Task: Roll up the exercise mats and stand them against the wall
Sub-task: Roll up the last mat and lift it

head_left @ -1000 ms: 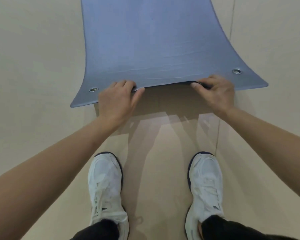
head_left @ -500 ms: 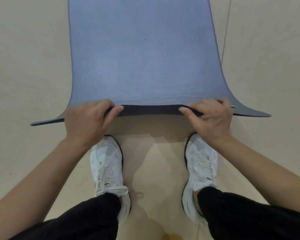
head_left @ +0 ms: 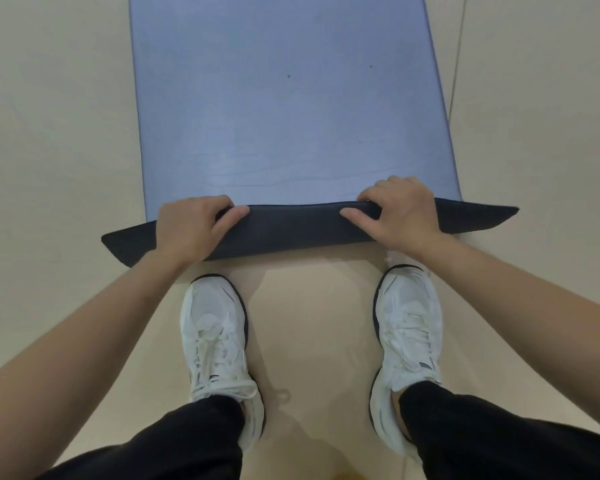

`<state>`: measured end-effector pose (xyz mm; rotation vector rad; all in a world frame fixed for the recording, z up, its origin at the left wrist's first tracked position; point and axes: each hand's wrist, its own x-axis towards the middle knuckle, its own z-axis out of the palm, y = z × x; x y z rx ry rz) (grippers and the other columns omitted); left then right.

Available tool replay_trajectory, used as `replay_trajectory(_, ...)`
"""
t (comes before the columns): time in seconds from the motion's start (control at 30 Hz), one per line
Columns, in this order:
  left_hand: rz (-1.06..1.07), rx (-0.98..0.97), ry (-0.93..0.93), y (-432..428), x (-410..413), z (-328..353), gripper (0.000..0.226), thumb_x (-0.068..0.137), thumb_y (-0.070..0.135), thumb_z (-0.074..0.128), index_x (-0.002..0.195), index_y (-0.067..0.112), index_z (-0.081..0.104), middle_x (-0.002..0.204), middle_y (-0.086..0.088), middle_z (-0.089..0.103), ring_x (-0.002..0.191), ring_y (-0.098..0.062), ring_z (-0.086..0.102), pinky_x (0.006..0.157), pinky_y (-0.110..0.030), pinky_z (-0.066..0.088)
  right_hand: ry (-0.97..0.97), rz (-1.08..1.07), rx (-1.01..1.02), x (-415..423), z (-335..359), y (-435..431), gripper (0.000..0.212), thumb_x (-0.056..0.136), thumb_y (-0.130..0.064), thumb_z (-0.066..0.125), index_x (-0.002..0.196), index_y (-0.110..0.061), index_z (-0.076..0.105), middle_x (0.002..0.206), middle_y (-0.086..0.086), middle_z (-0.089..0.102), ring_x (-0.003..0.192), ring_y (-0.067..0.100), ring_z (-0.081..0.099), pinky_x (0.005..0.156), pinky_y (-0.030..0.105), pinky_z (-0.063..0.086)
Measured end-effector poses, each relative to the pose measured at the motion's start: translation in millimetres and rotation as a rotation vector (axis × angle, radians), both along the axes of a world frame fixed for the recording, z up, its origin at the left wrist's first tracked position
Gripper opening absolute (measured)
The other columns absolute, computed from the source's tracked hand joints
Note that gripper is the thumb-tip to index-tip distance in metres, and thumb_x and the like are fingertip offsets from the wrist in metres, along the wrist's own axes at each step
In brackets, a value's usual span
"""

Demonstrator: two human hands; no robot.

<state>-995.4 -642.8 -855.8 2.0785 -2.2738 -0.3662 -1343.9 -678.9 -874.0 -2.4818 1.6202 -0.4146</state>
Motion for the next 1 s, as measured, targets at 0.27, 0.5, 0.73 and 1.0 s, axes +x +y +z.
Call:
replay_trajectory(0.27,0.063,0.262,0.080,-43.4,14.8,-19.2,0.062,0.100,0.072,0.039,0.073,0.020,0.061,0.070,0.001,0.062,0.073,-0.025,0.059,0.067,-0.038,0.036,-0.041,0.219,-0.331,1.1,9.7,-2.2,0.052,0.085,-0.052,0.073,0.118,-0.011,0.074,0.112,0.012,0.070,0.099,0.035,0.062,0.090,0.047,0.043)
replay_trajectory(0.5,0.036,0.248,0.058,-46.1,12.2,-19.3,0.057,0.100,0.072,0.037,0.076,0.026,0.060,0.073,0.003,0.063,0.076,-0.027,0.060,0.067,-0.038,0.035,0.309,0.182,-0.137,-14.6,-14.5,25.7,0.095,0.078,-0.072,0.070,0.152,-0.017,0.046,0.154,0.012,0.049,0.142,0.039,0.039,0.120,0.063,0.018)
replay_trajectory(0.73,-0.101,-0.310,0.045,-6.7,-4.5,-9.6,0.023,0.103,0.038,0.059,0.109,0.019,0.071,0.100,-0.002,0.071,0.088,-0.030,0.064,0.068,-0.040,0.045,0.318,0.220,0.049,-9.8,-21.8,5.8,0.096,0.075,-0.072,0.074,0.150,-0.017,0.048,0.151,0.010,0.051,0.140,0.039,0.045,0.121,0.063,0.019)
replay_trajectory(1.0,-0.172,-0.095,-0.180,47.1,-44.4,-30.0,0.089,0.083,0.069,0.059,0.153,0.016,0.047,0.161,-0.015,0.042,0.149,-0.044,0.034,0.125,-0.063,0.017,0.290,0.298,0.275,-8.5,-21.5,-19.5,0.096,0.071,-0.083,0.056,0.147,-0.025,0.053,0.143,-0.001,0.059,0.132,0.030,0.052,0.118,0.058,0.024)
